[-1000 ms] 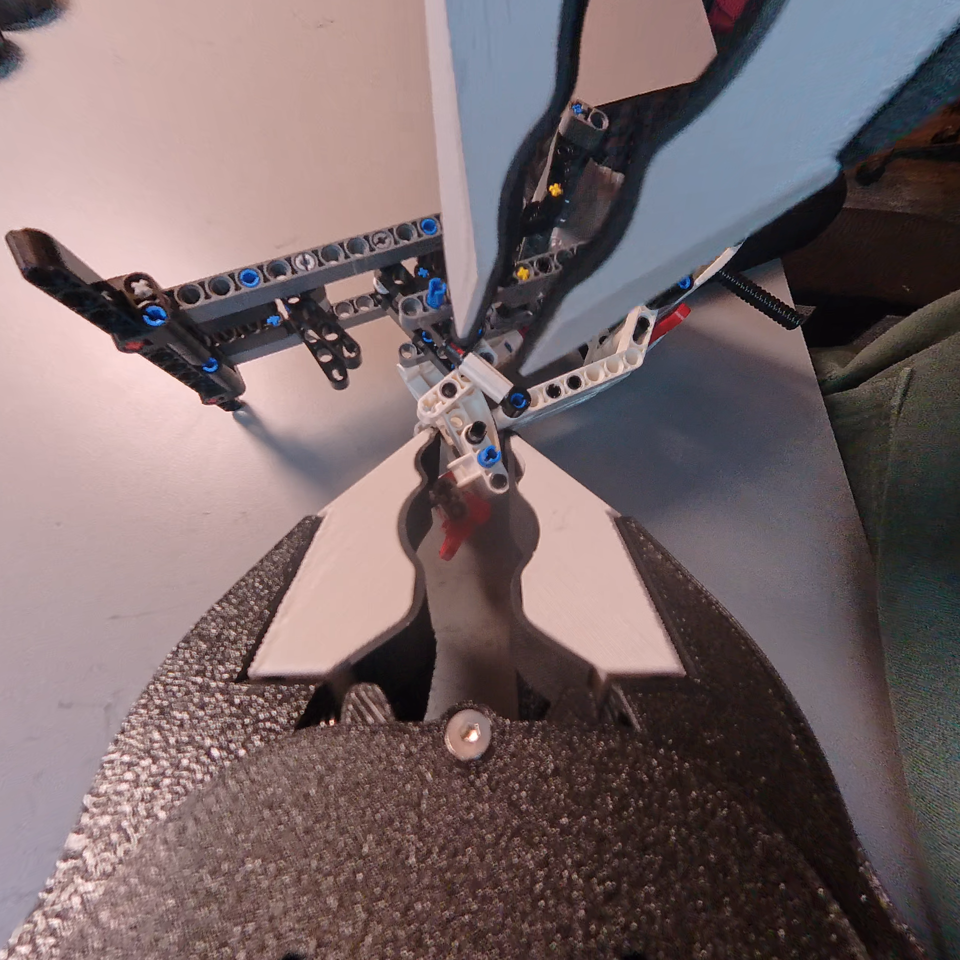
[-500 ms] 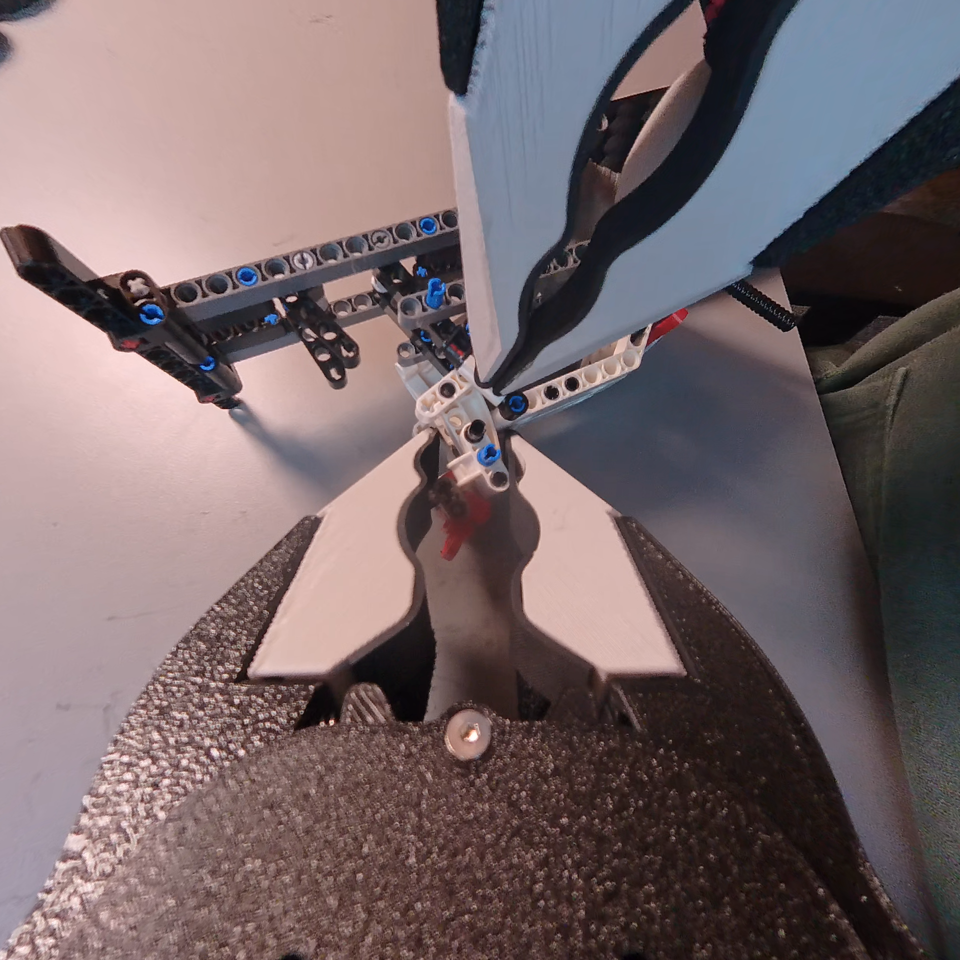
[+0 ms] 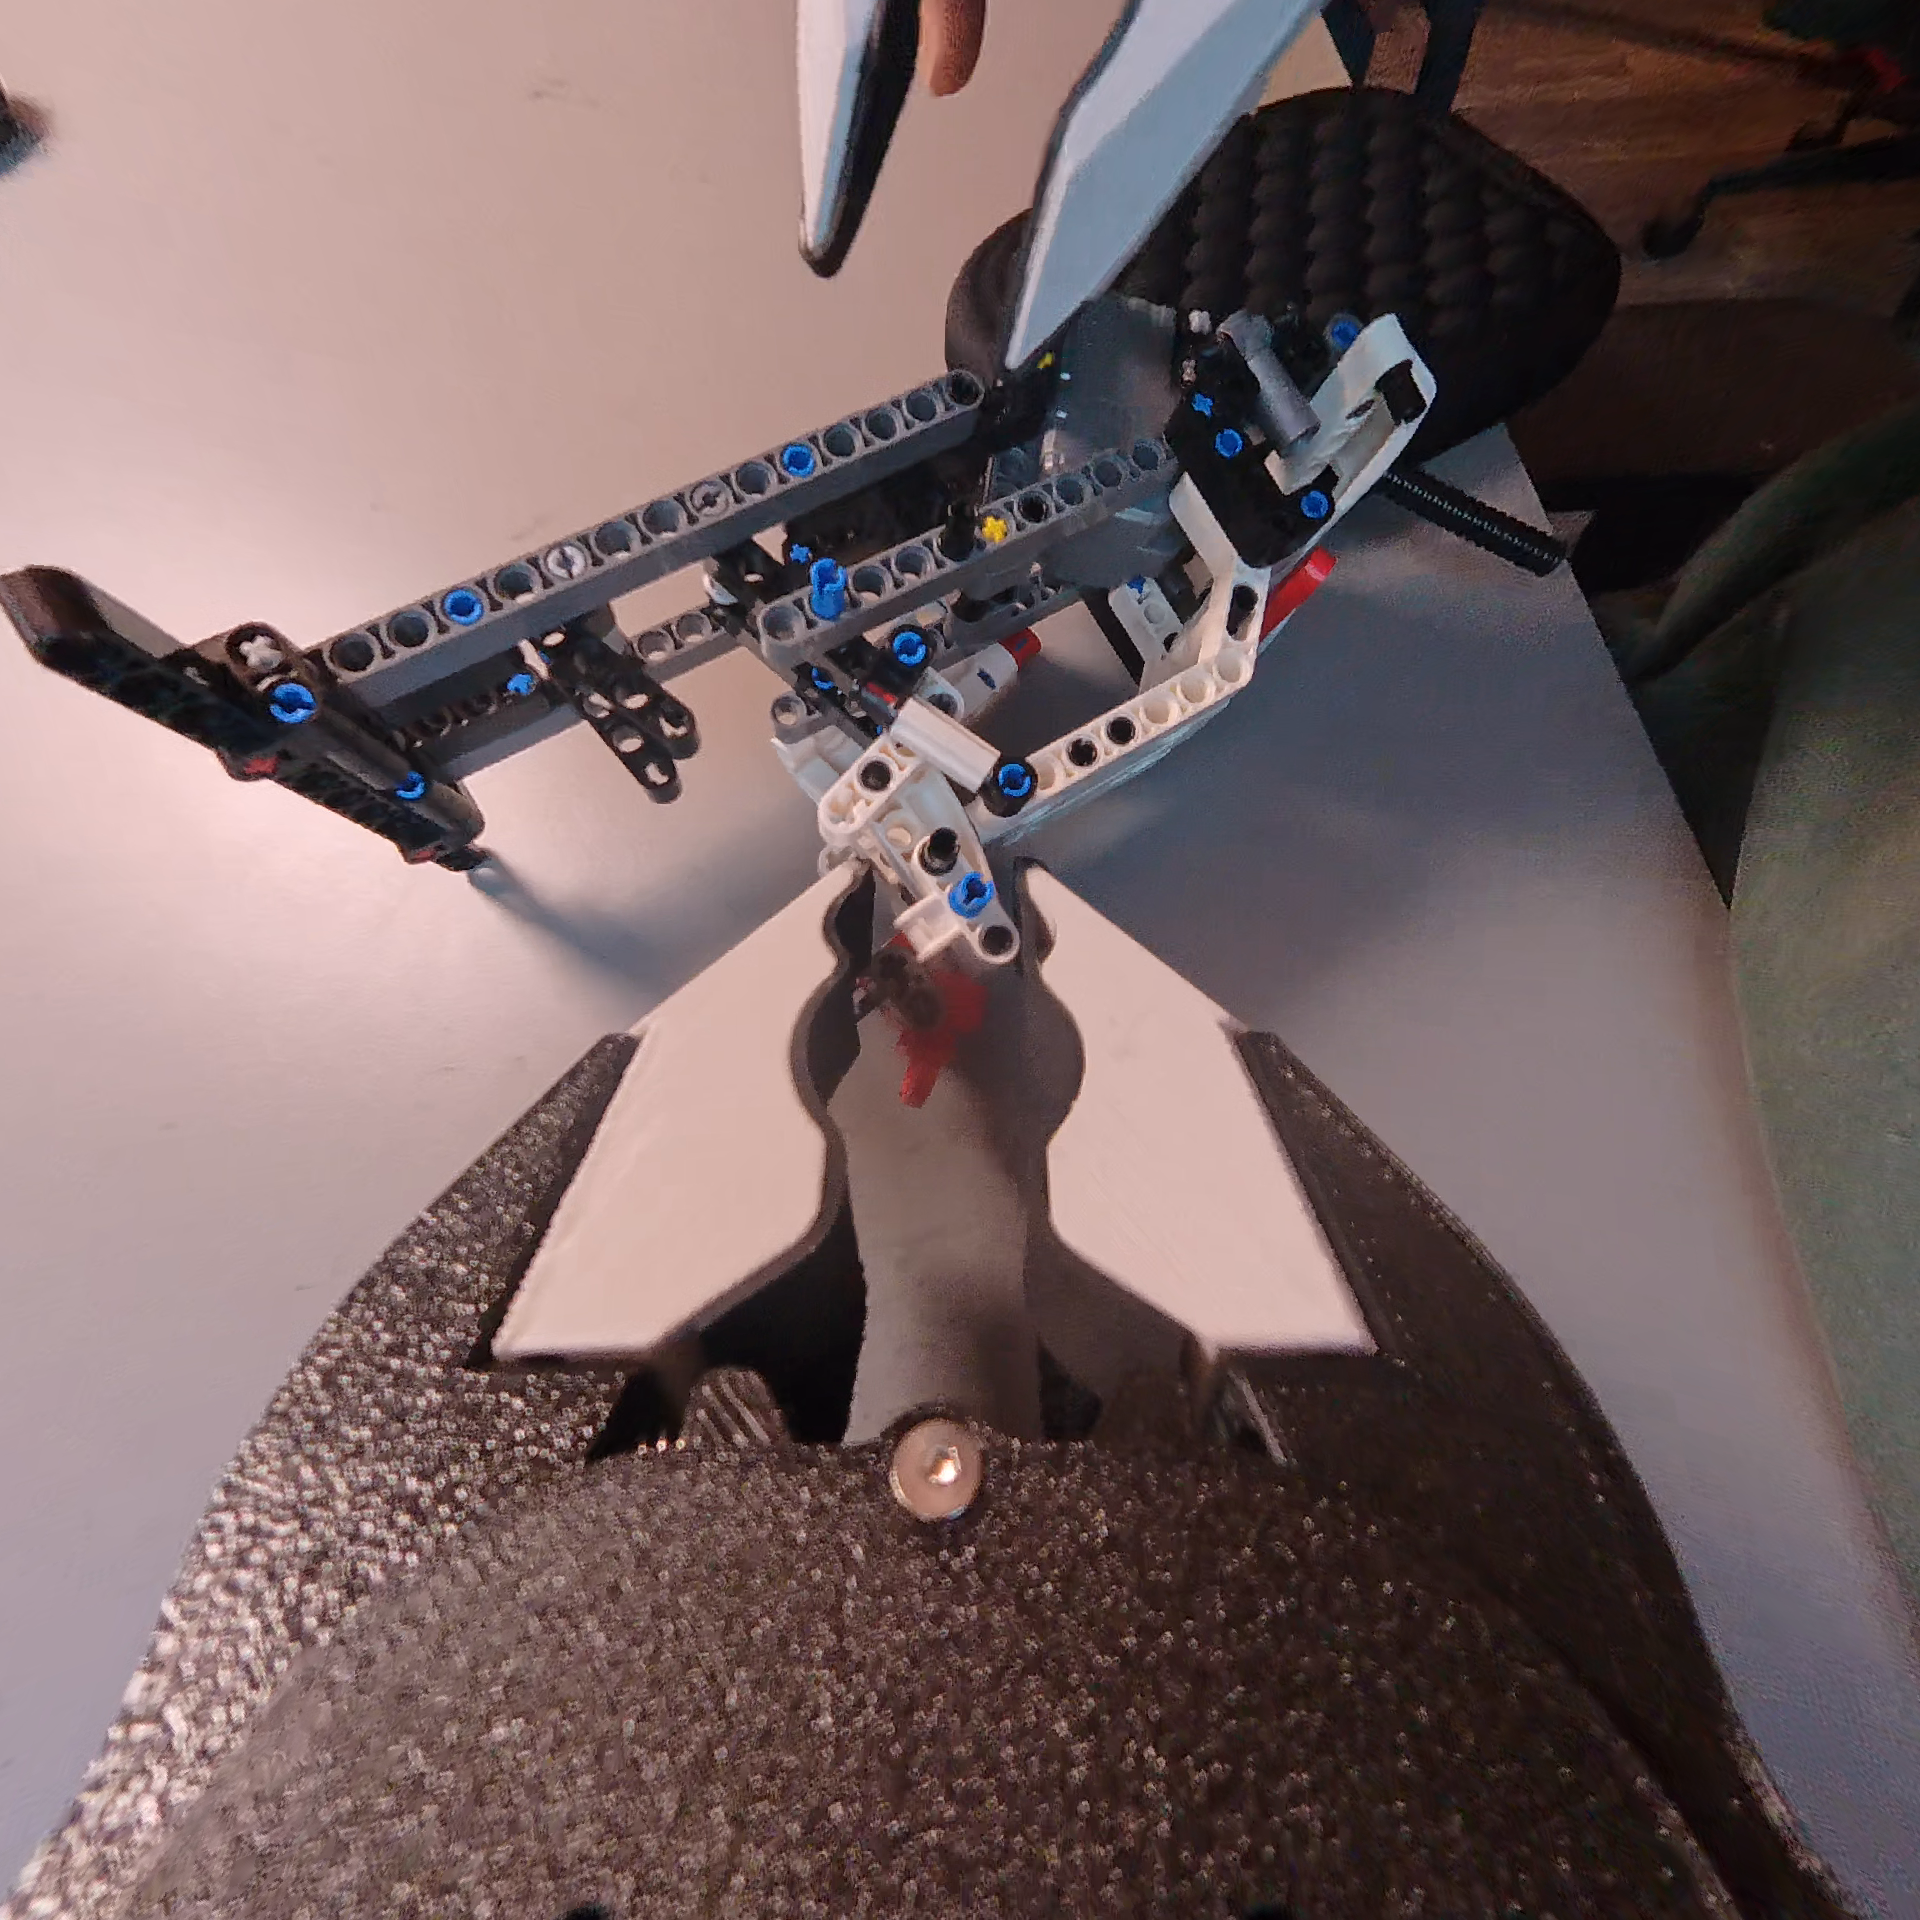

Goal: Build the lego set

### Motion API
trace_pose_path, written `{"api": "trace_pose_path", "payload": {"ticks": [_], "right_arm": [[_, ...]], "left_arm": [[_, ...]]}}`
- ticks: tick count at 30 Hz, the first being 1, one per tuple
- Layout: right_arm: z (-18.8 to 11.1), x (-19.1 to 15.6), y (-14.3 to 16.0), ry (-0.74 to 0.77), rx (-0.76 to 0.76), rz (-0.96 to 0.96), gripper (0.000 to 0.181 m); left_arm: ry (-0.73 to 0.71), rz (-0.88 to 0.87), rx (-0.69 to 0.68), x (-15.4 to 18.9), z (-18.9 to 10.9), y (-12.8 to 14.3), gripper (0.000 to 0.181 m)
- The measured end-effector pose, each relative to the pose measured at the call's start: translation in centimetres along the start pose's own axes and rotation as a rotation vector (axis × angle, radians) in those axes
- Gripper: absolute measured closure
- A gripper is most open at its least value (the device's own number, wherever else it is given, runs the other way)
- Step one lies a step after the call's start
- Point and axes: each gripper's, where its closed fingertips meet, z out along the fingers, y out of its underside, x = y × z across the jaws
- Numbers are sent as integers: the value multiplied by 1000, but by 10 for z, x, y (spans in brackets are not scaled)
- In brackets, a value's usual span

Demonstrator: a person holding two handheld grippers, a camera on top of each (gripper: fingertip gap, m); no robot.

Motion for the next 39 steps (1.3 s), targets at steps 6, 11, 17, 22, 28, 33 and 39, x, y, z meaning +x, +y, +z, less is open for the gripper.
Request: {"api": "trace_pose_path", "payload": {"ticks": [6, 11, 17, 22, 28, 33, 39], "right_arm": [[5, 8, 13, -189, 92, 99, 153], [15, -3, 7, -323, 144, 135, 155], [22, -37, -7, -431, 212, 44, 151], [33, -47, -9, -430, 199, -5, 154], [48, -61, -16, -392, 185, -28, 155], [69, -61, -36, -287, 194, -69, 154], [87, -64, -59, -206, 304, -263, 150]], "left_arm": [[-25, 137, -25, -19, -6, 5, 154], [-175, 23, -18, -62, -30, 4, 144], [-281, -270, 66, -72, -65, 13, 143], [-267, -615, 167, -53, -89, 20, 142], [32, -951, 343, -16, -61, 3, 126], [-108, -860, 239, -47, -65, 10, 129], [-181, -568, 4, -77, -74, 25, 158]]}}
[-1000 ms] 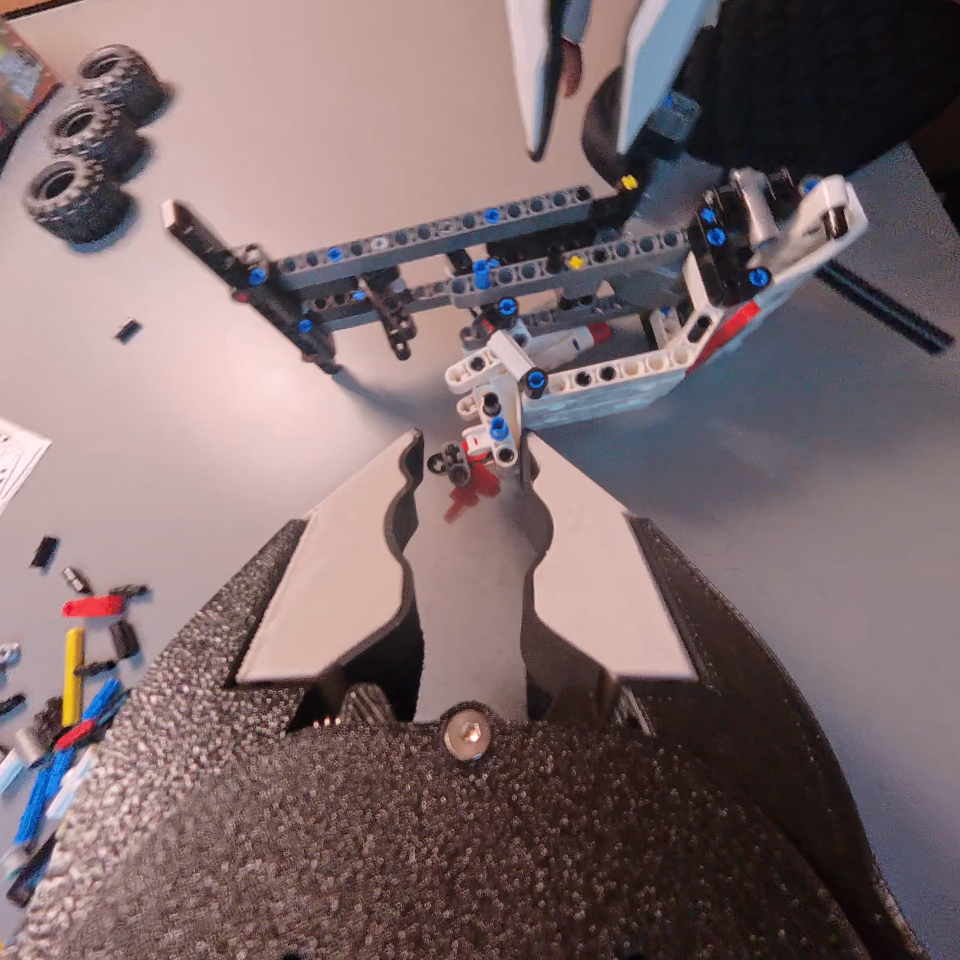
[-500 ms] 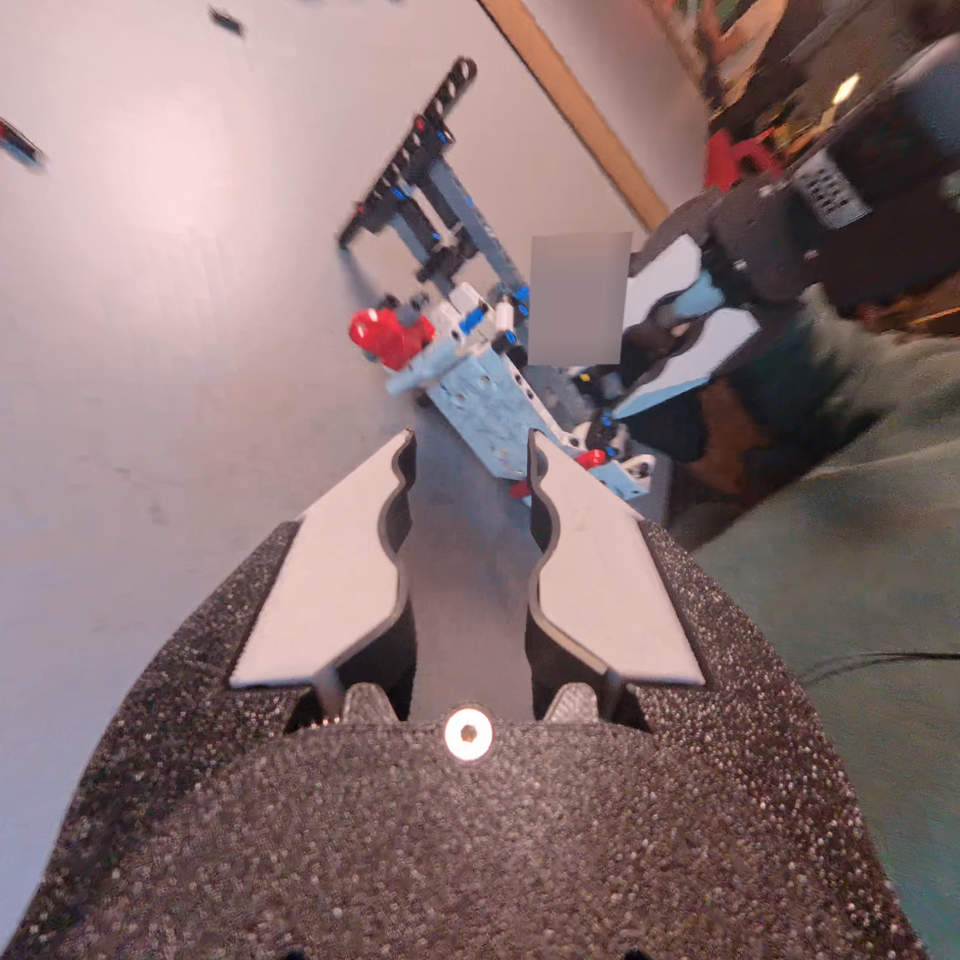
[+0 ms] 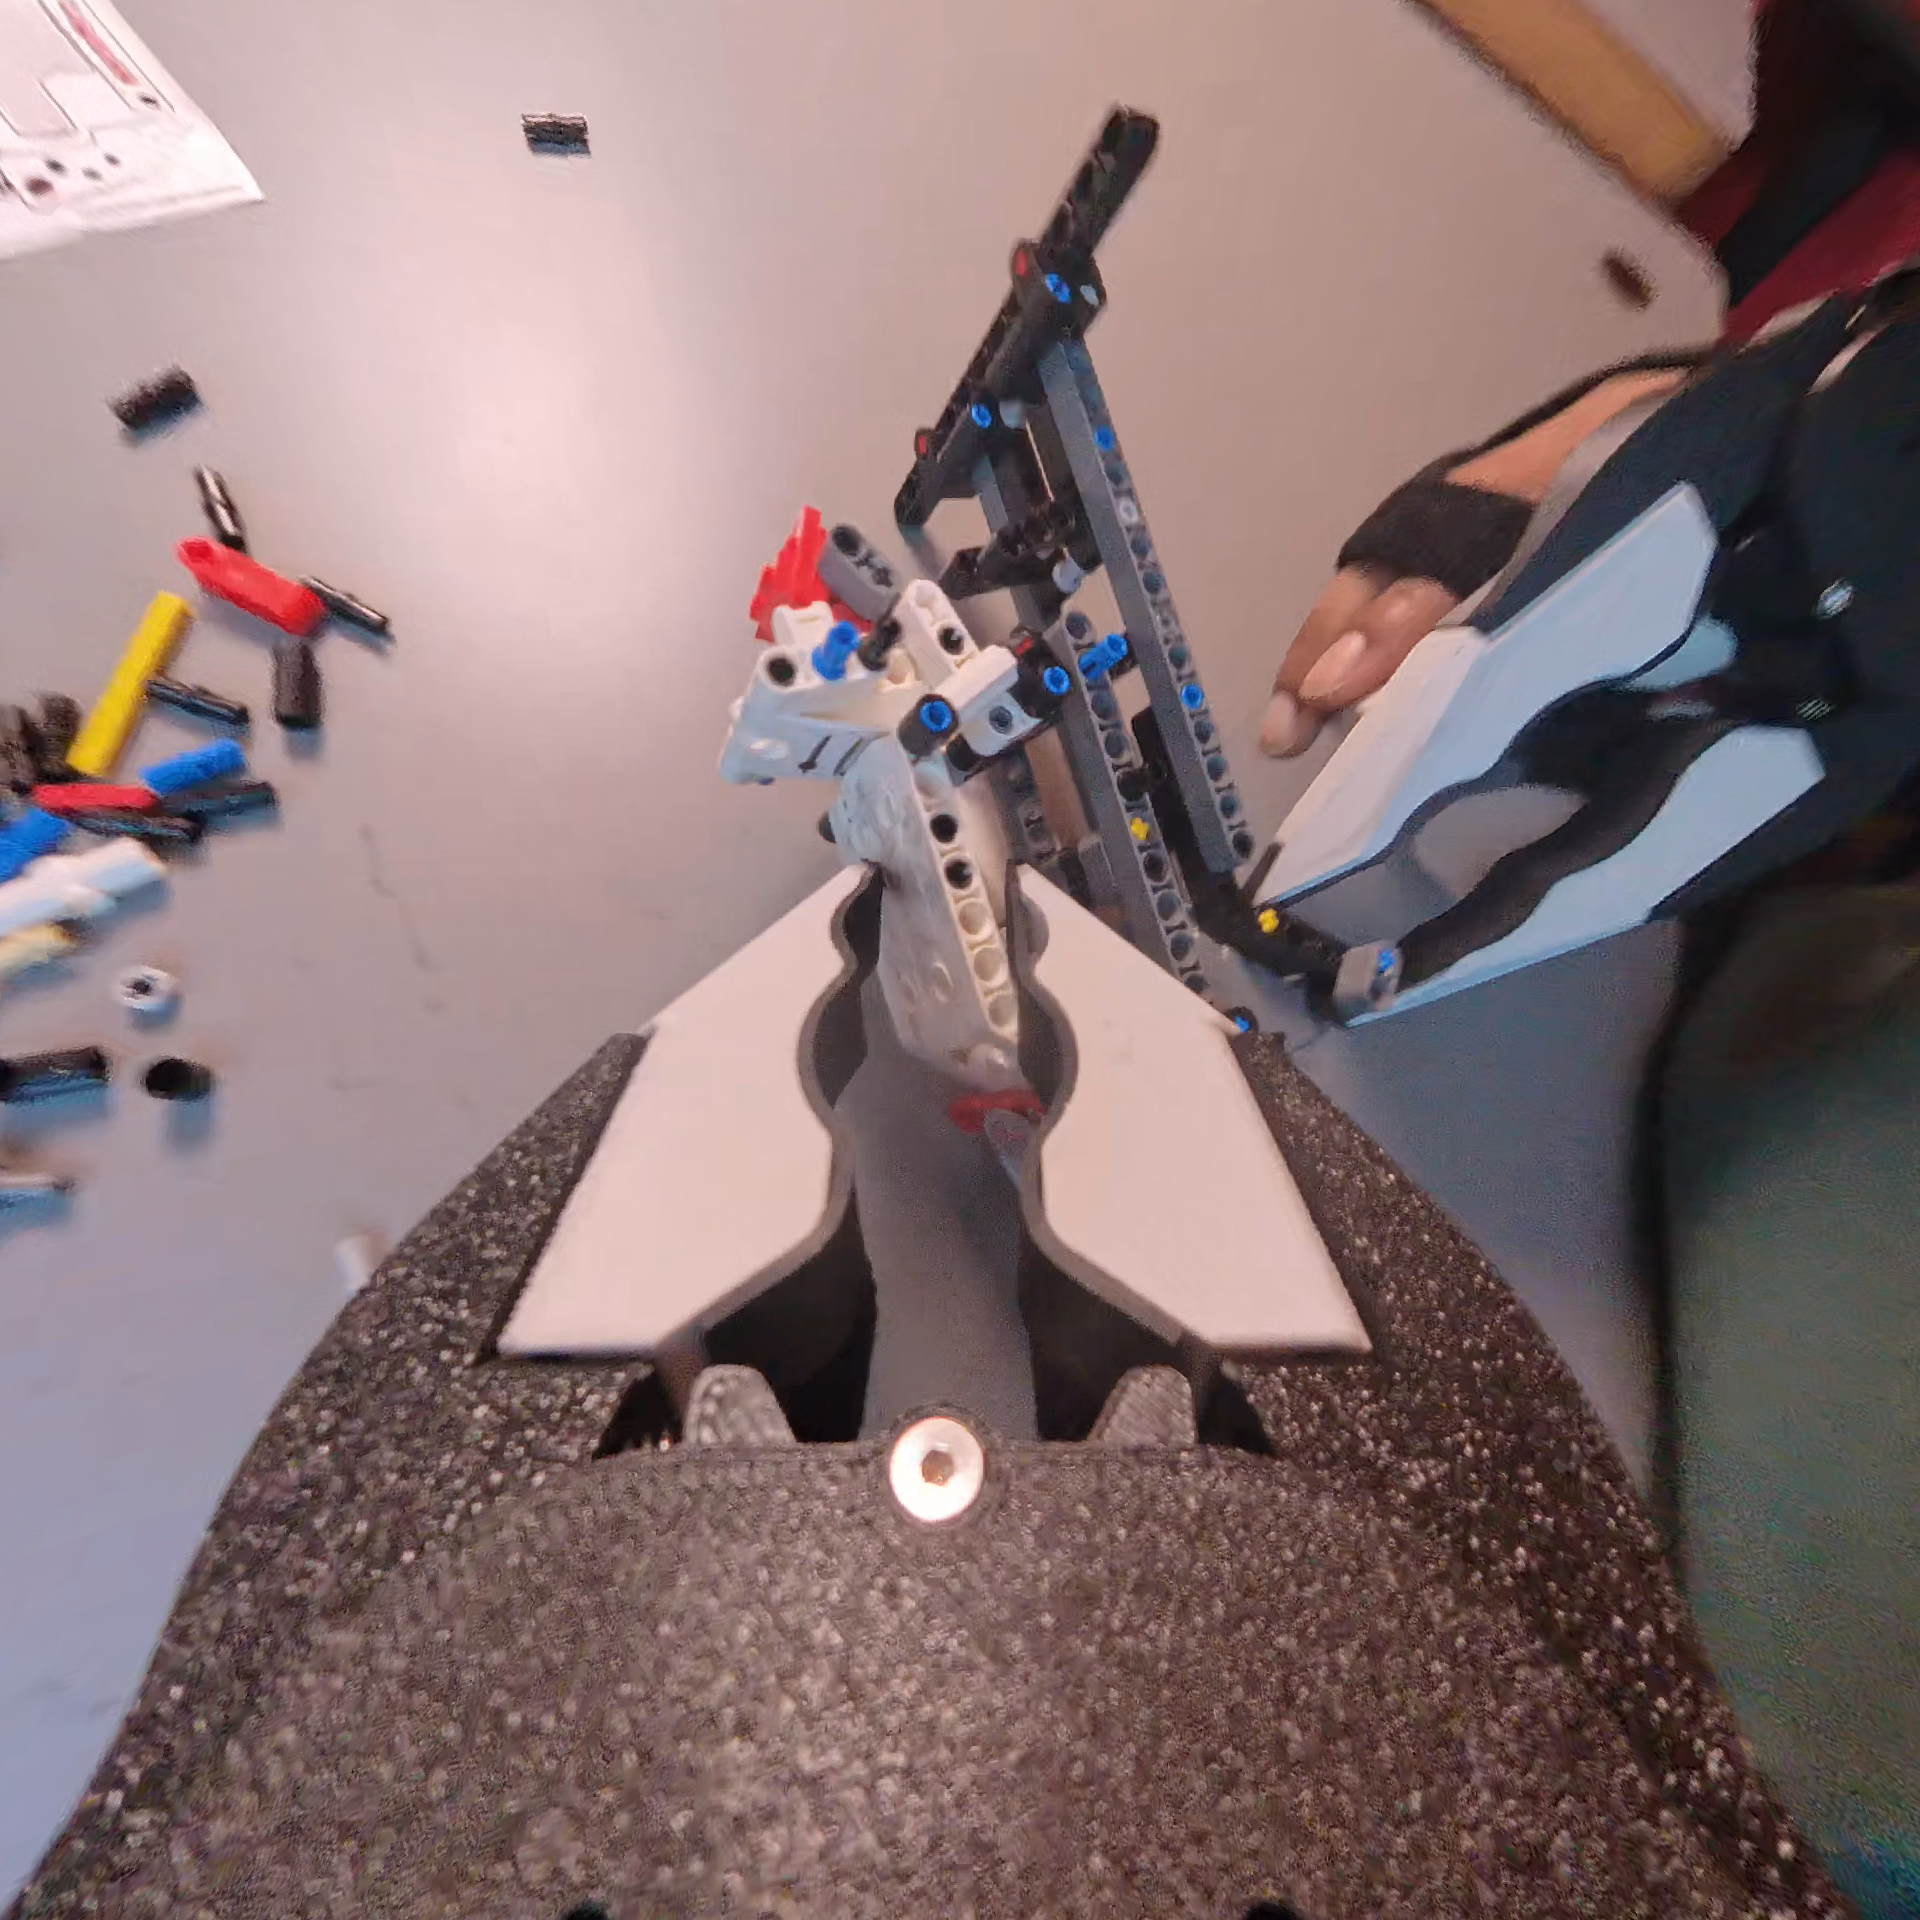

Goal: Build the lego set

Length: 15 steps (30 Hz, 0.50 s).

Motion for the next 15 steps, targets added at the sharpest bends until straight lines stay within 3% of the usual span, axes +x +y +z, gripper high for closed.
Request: {"api": "trace_pose_path", "payload": {"ticks": [3, 8, 15], "right_arm": [[-13, 10, -12, -1, 98, 46, 150], [-47, 61, -30, 188, 249, 187, 142], [-42, 83, -18, 332, 169, 258, 142]], "left_arm": [[-100, 229, -102, -15, -3, -2, 164], [-201, 507, -136, -20, -7, -21, 165], [-355, 705, -101, -19, -7, -46, 164]]}}
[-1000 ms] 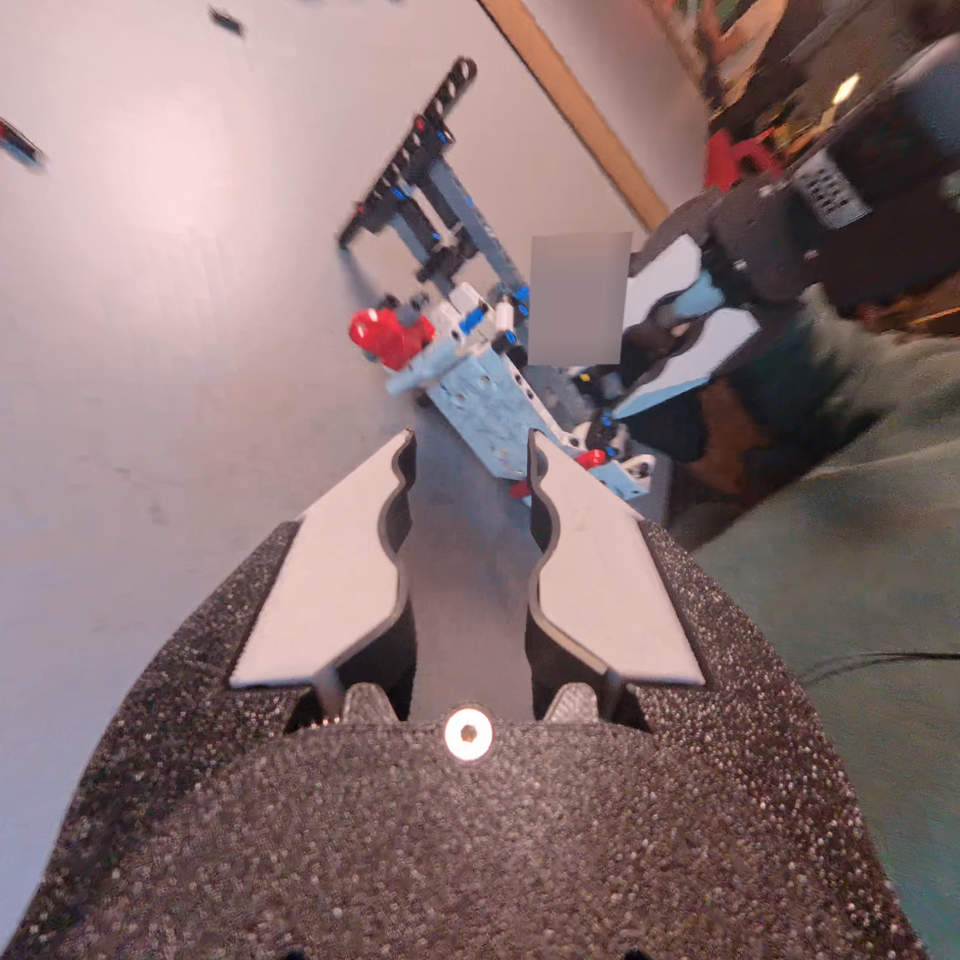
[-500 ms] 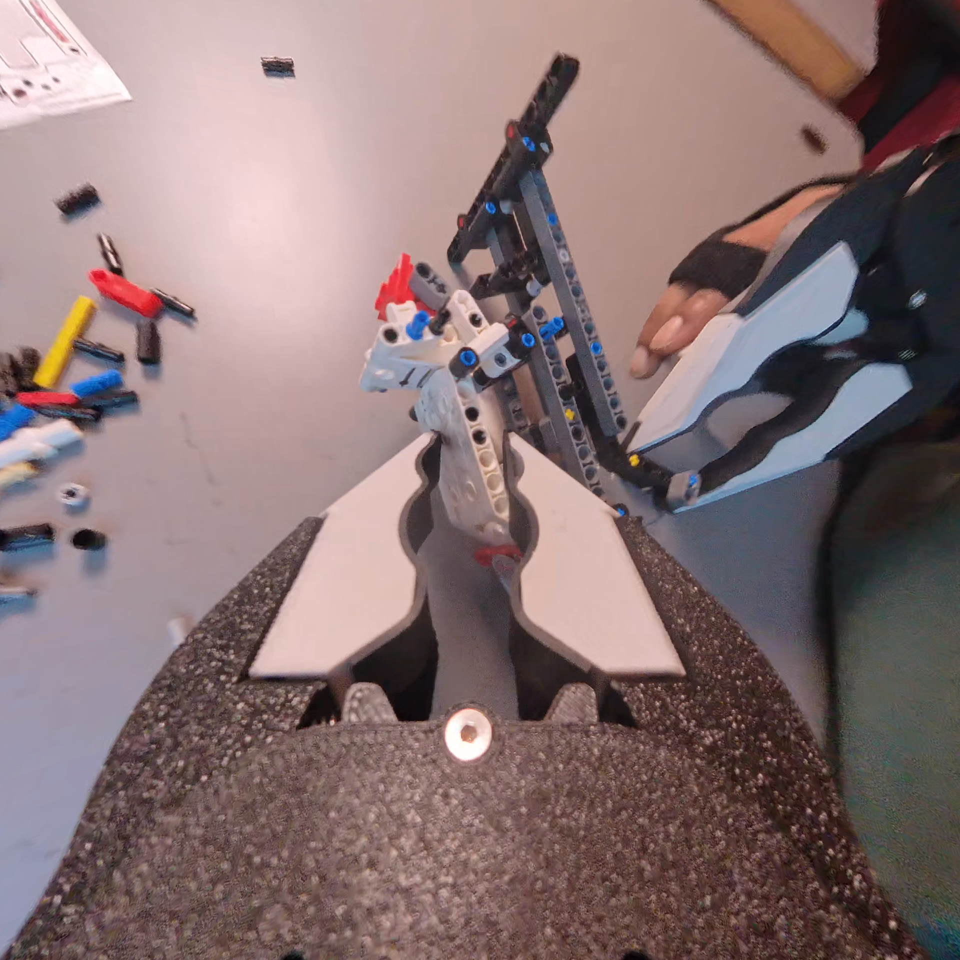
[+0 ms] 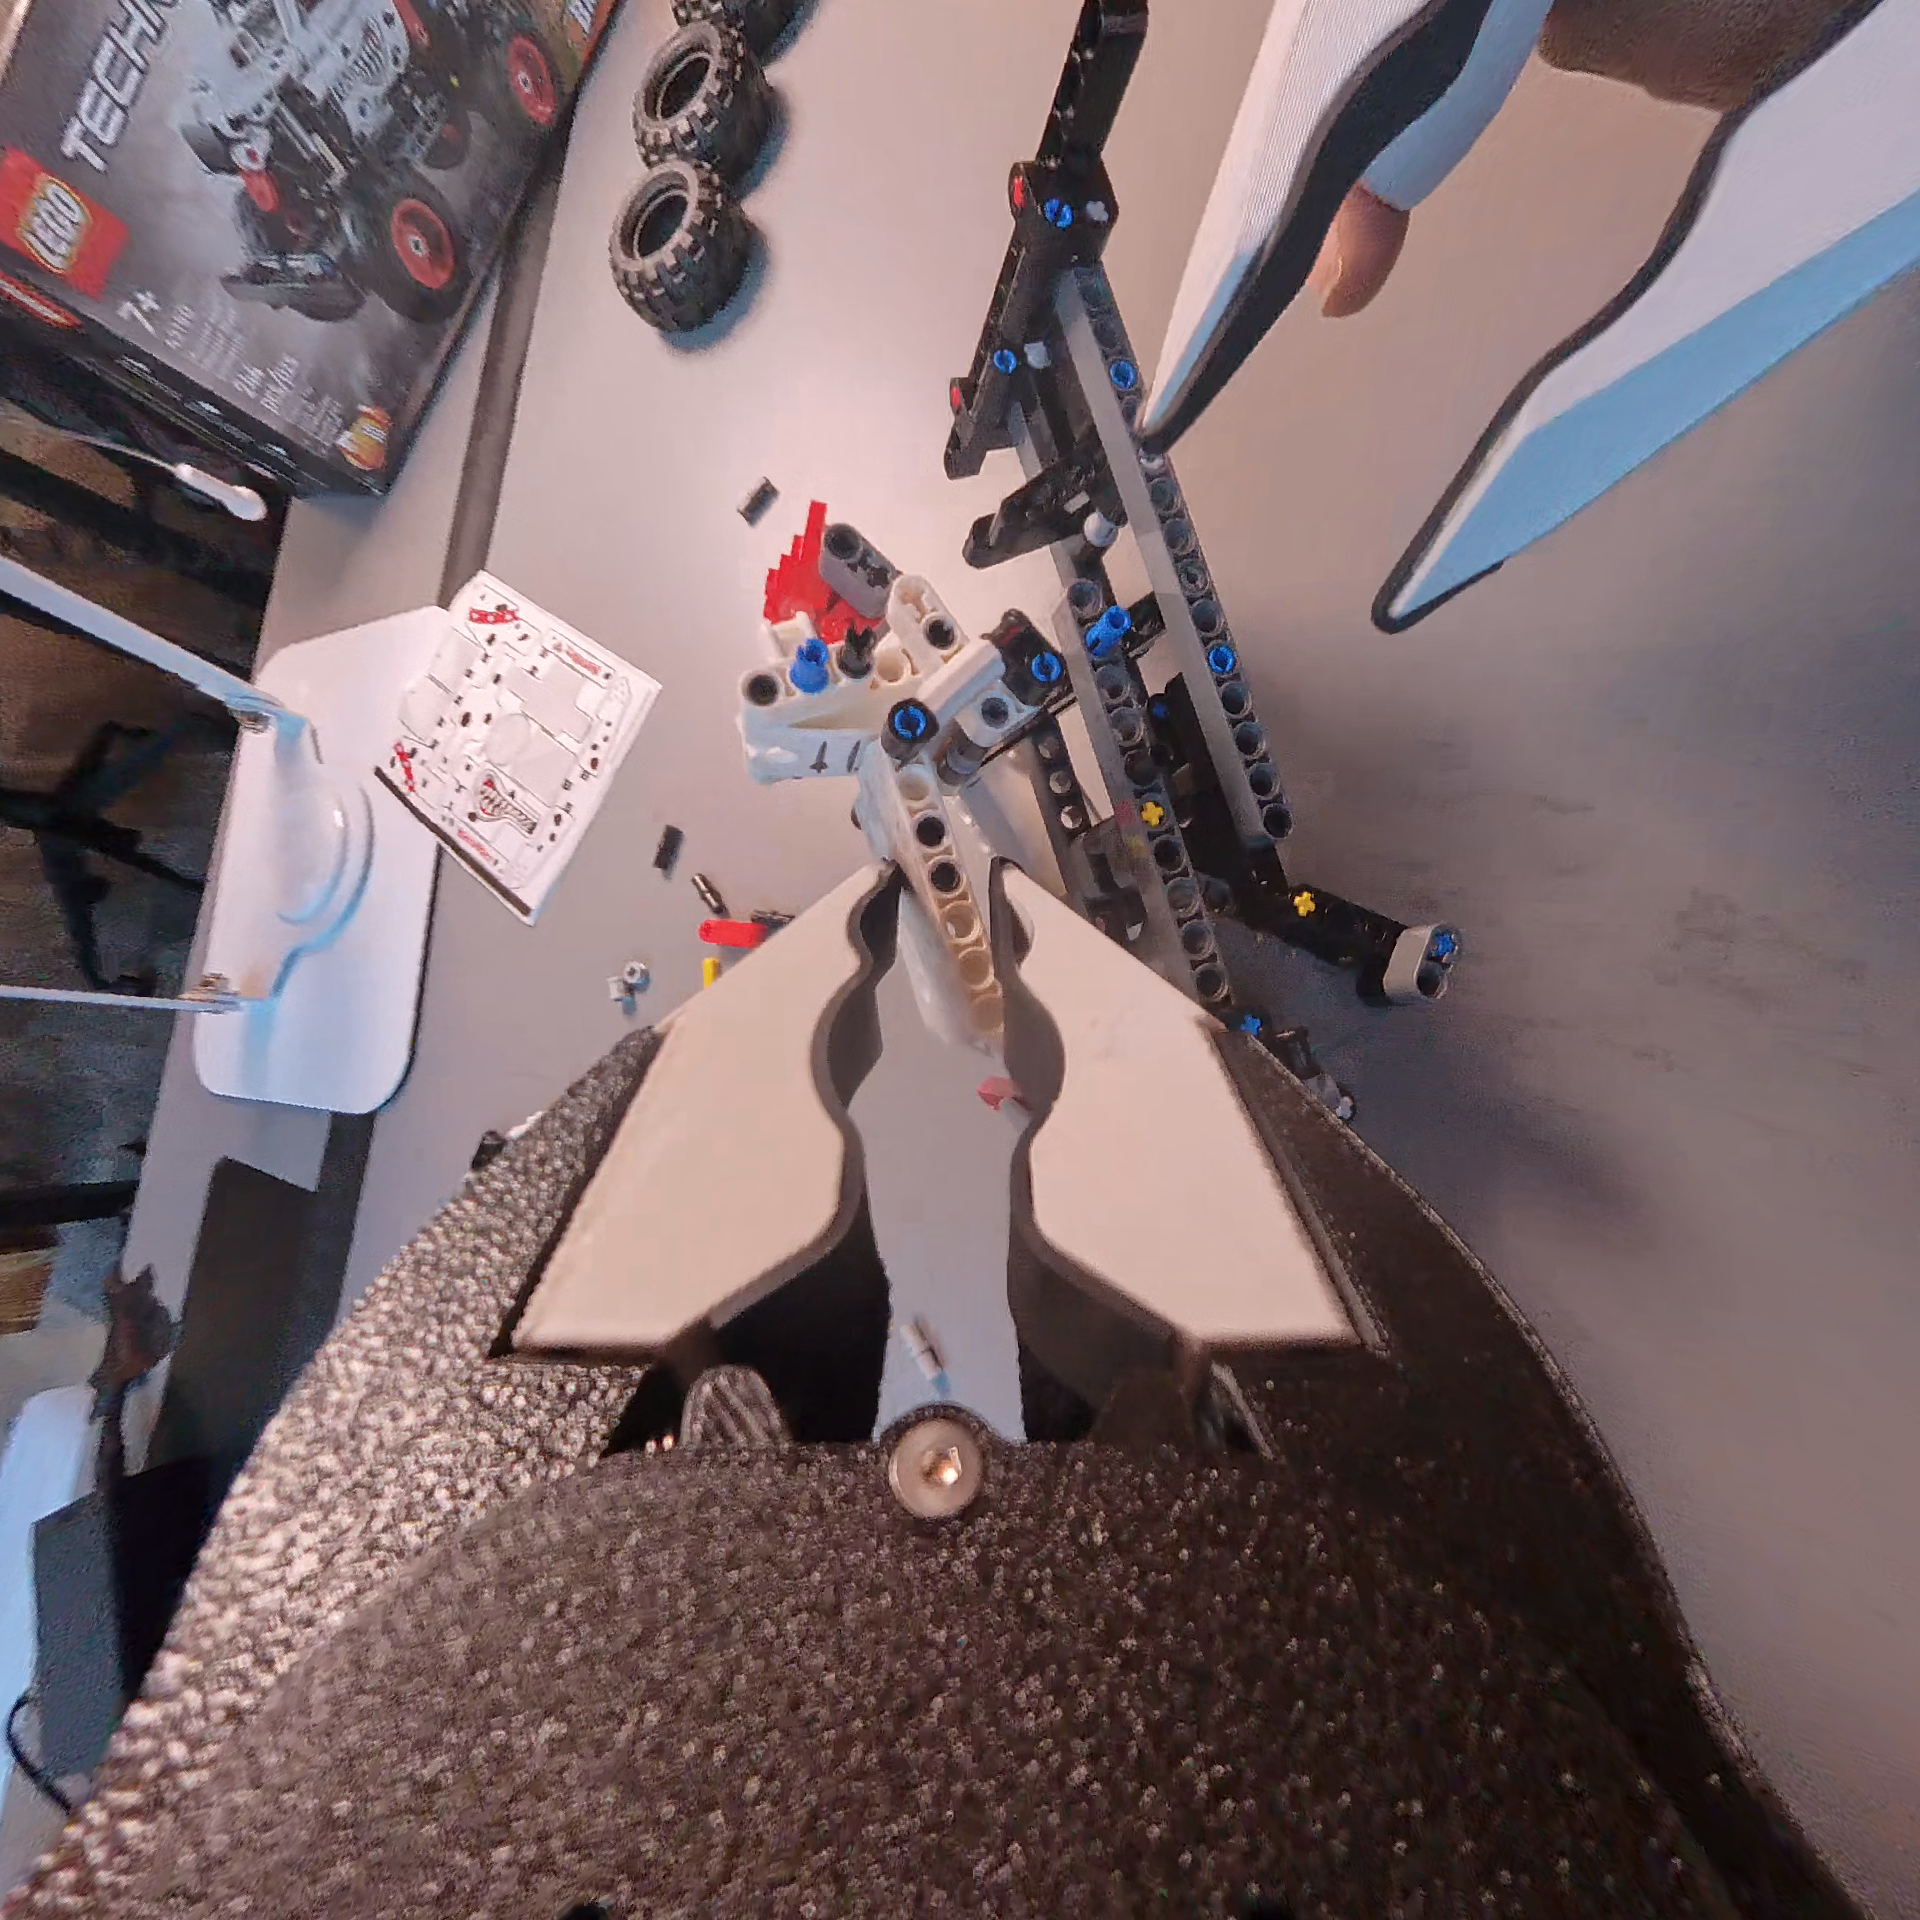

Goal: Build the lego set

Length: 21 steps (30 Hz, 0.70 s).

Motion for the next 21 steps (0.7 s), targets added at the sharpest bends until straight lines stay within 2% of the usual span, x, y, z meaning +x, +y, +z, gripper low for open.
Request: {"api": "trace_pose_path", "payload": {"ticks": [9, 21], "right_arm": [[11, 10, 2, 94, -69, 70, 143], [5, 17, 0, 127, -66, 80, 139]], "left_arm": [[-170, 59, -73, -22, 0, 0, 164], [-295, 277, -122, -25, -3, -4, 165]]}}
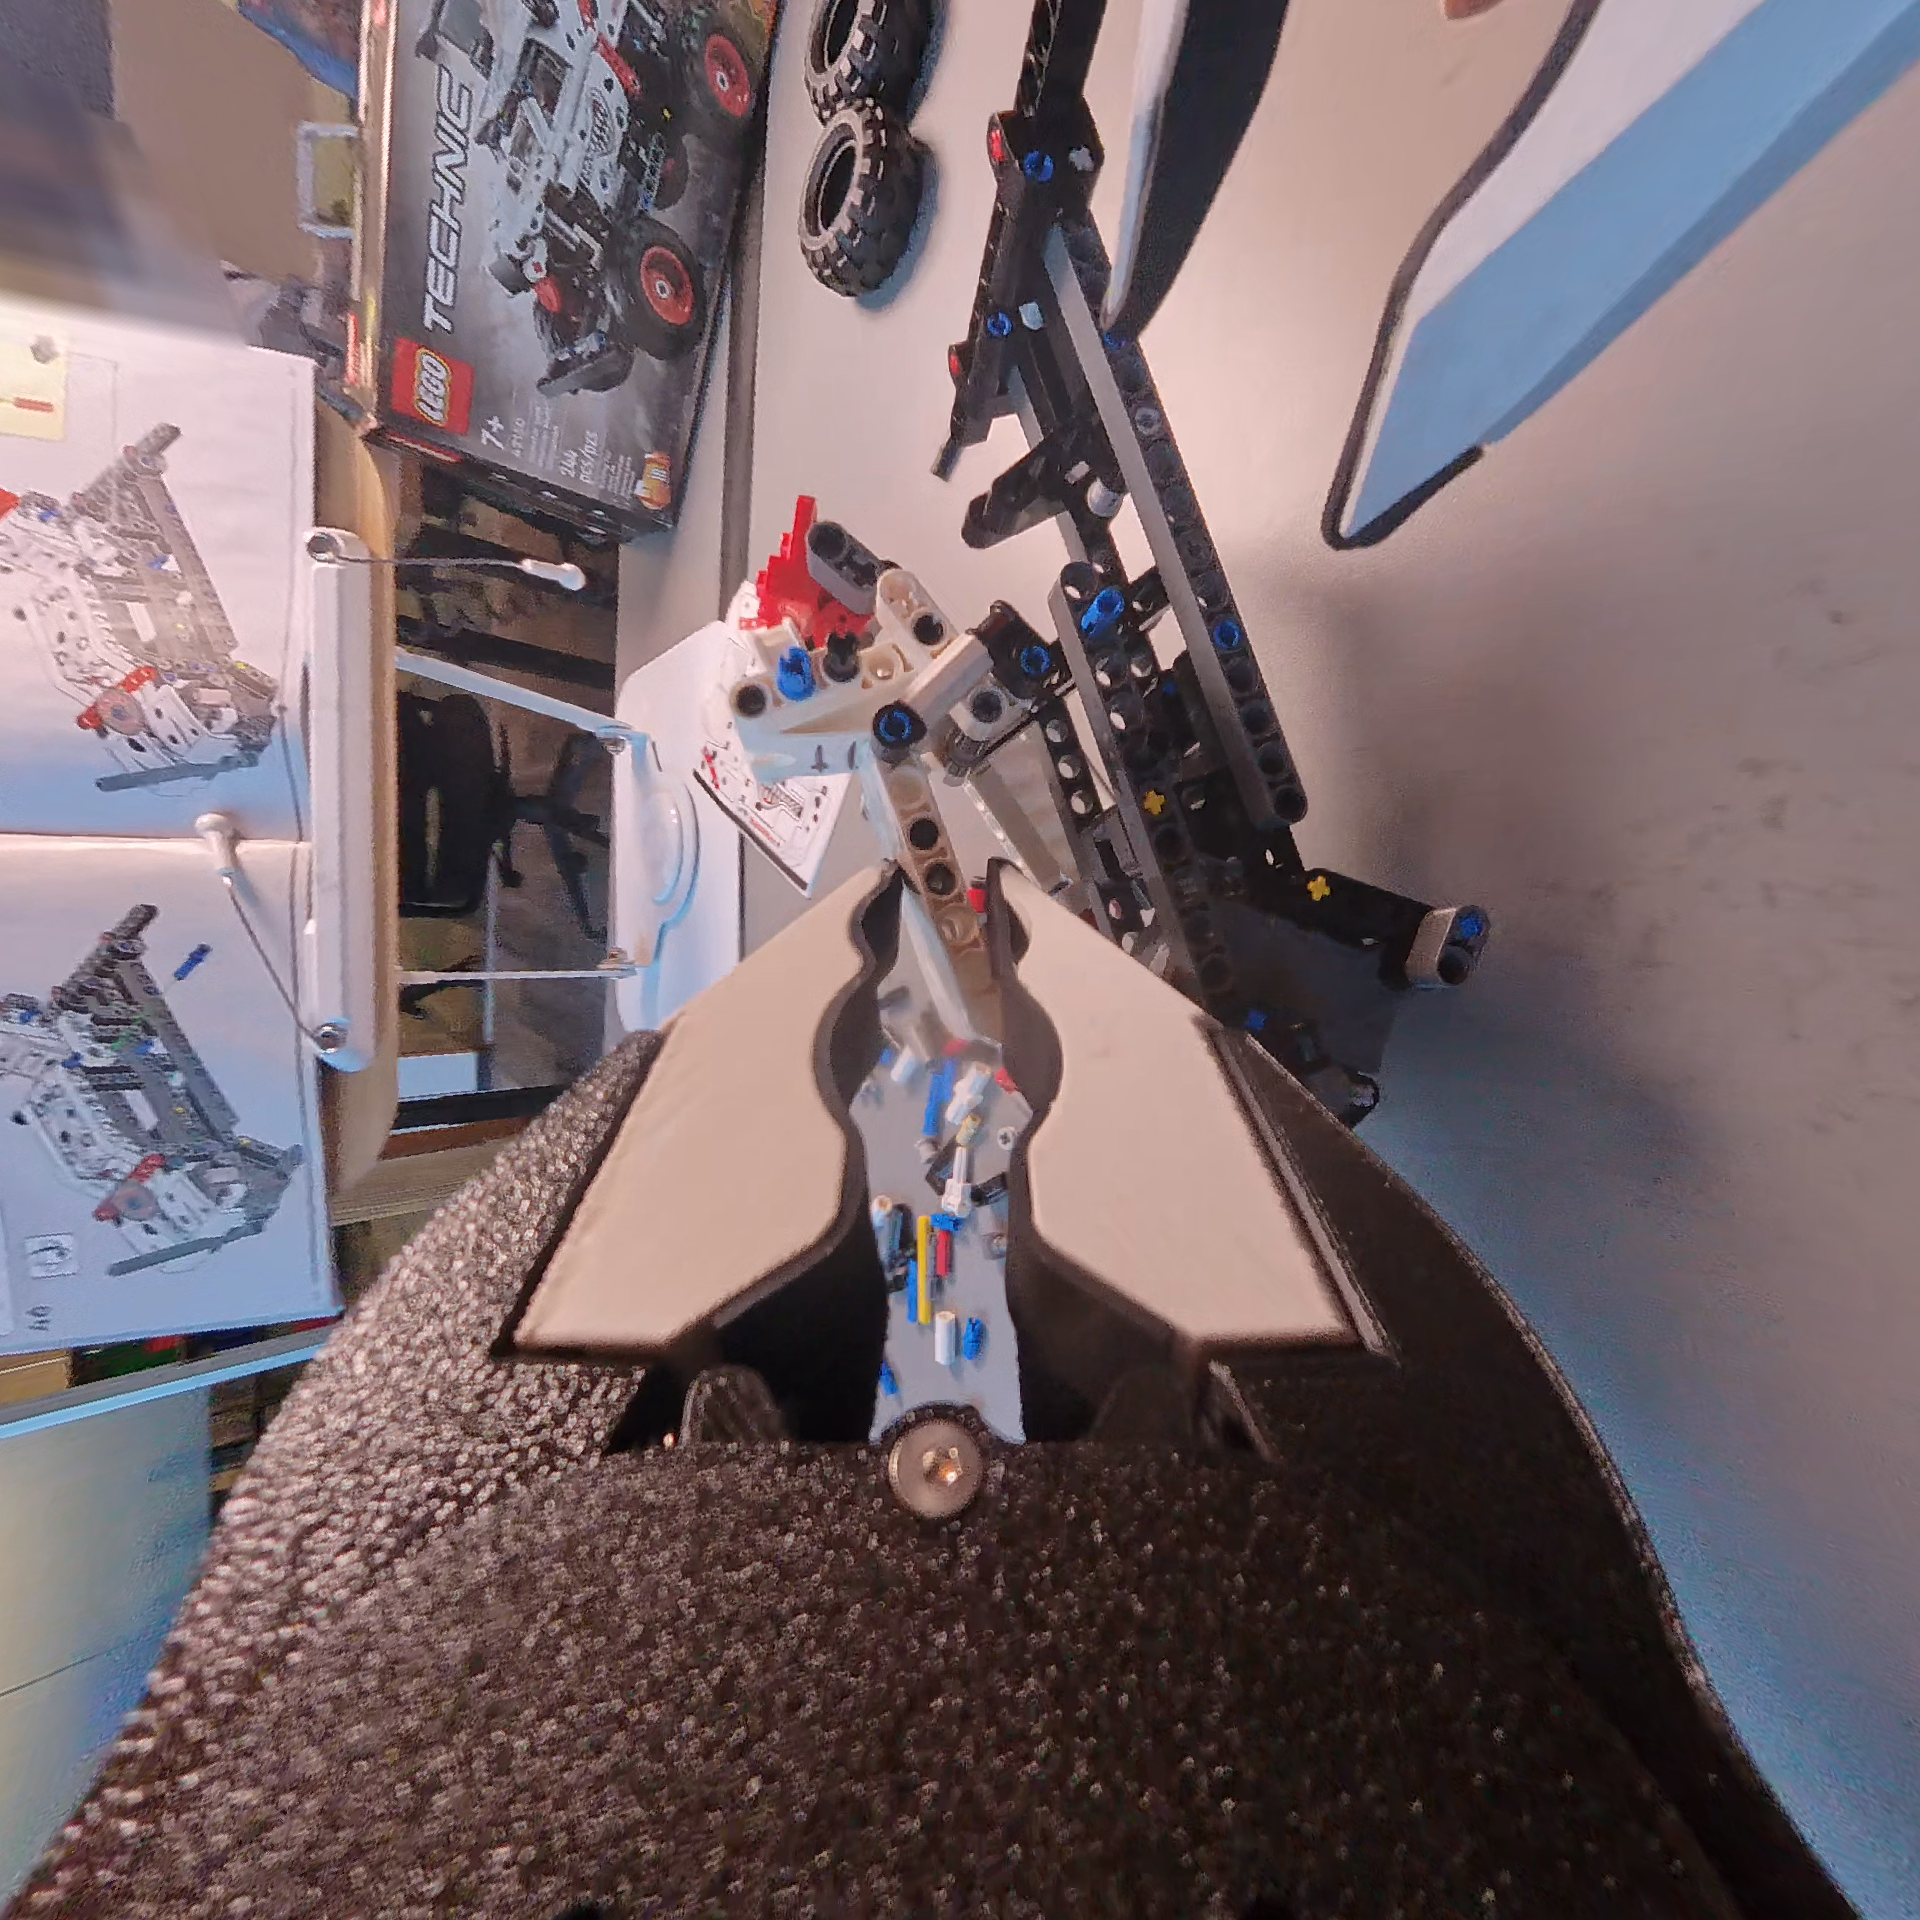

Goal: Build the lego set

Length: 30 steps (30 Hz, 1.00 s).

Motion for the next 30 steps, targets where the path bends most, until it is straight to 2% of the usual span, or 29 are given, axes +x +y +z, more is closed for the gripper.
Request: {"api": "trace_pose_path", "payload": {"ticks": [7, 11, 14, 17, 21, 24, 26, 27, 30], "right_arm": [[-13, 5, 0, 3, 10, 19, 140], [-28, 4, -5, -34, 63, 32, 140], [-40, 9, -11, -50, 105, 48, 139], [-48, 19, -15, -46, 129, 35, 137], [-45, 14, -2, -144, 60, -25, 131], [-33, 7, 26, -222, -57, -158, 128], [-21, 15, 44, -199, -123, -236, 126], [-17, 15, 47, -209, -134, -242, 126], [-9, 2, 41, -283, -97, -200, 128]], "left_arm": [[-165, 286, 15, 3, -3, -8, 164], [-148, 324, 71, 25, -8, -17, 158], [-71, 197, 118, 36, -16, -20, 142], [73, -62, 209, 42, -31, -23, 130], [203, -357, 298, 38, -48, -15, 123], [244, -477, 280, 31, -45, 10, 116], [282, -551, 268, 31, -37, 28, 110], [299, -596, 277, 31, -34, 34, 104], [289, -614, 334, 29, -36, 39, 106]]}}
